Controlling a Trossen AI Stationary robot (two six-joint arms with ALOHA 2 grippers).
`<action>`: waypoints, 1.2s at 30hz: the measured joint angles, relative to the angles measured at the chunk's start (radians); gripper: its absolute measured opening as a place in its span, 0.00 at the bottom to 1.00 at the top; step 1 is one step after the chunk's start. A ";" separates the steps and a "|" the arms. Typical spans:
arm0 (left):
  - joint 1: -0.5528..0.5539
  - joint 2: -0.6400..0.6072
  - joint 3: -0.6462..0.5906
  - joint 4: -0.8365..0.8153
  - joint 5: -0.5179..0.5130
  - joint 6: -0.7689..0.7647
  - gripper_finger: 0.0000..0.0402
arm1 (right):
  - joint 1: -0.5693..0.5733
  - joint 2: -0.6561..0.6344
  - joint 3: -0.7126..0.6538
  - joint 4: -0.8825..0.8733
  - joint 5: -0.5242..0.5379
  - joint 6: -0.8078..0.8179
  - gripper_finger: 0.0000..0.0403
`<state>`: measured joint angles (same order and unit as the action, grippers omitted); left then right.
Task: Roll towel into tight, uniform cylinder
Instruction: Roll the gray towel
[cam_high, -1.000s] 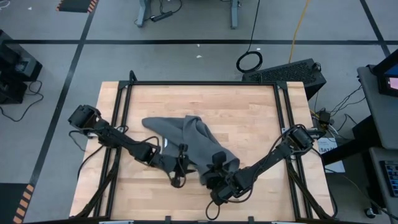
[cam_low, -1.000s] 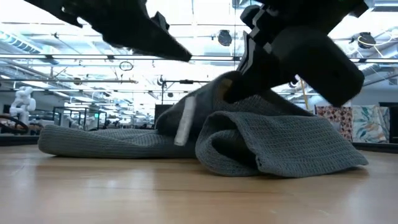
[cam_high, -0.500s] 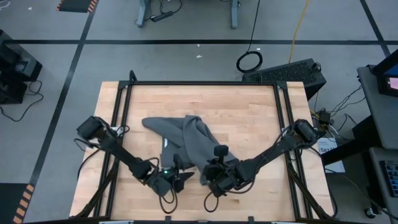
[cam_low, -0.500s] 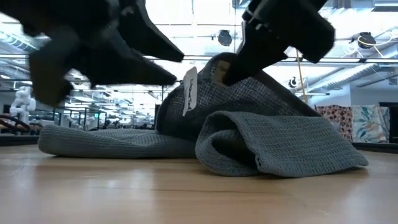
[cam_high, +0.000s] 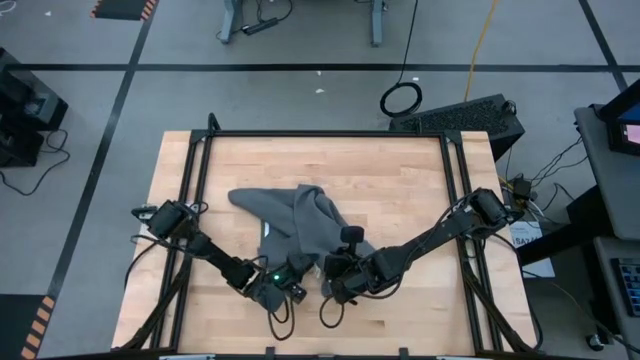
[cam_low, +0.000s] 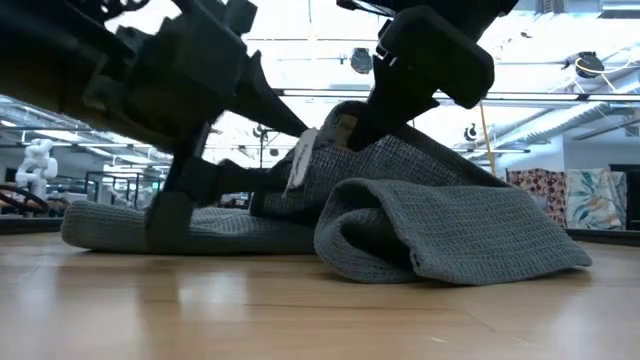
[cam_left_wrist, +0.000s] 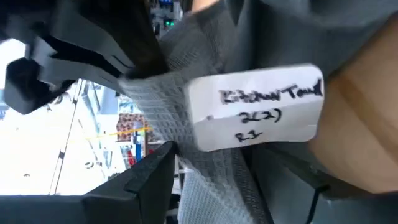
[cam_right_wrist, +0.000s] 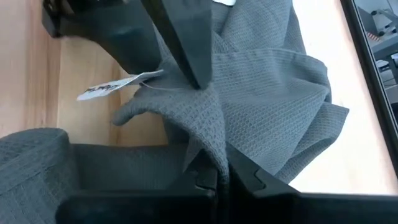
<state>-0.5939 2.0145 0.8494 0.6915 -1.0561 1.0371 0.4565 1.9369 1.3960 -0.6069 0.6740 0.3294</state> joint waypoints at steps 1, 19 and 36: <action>0.002 0.002 0.000 0.019 0.000 0.005 0.55 | 0.000 0.000 0.000 0.002 0.000 0.000 0.00; -0.025 -0.001 0.003 0.357 -0.043 0.169 0.31 | 0.000 0.000 0.000 0.004 0.000 0.011 0.00; -0.037 -0.005 0.003 0.355 -0.072 0.120 0.03 | 0.002 0.000 0.000 0.004 0.004 0.007 0.00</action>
<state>-0.6308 2.0100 0.8528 1.0463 -1.1286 1.1573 0.4589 1.9373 1.3960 -0.6029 0.6779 0.3362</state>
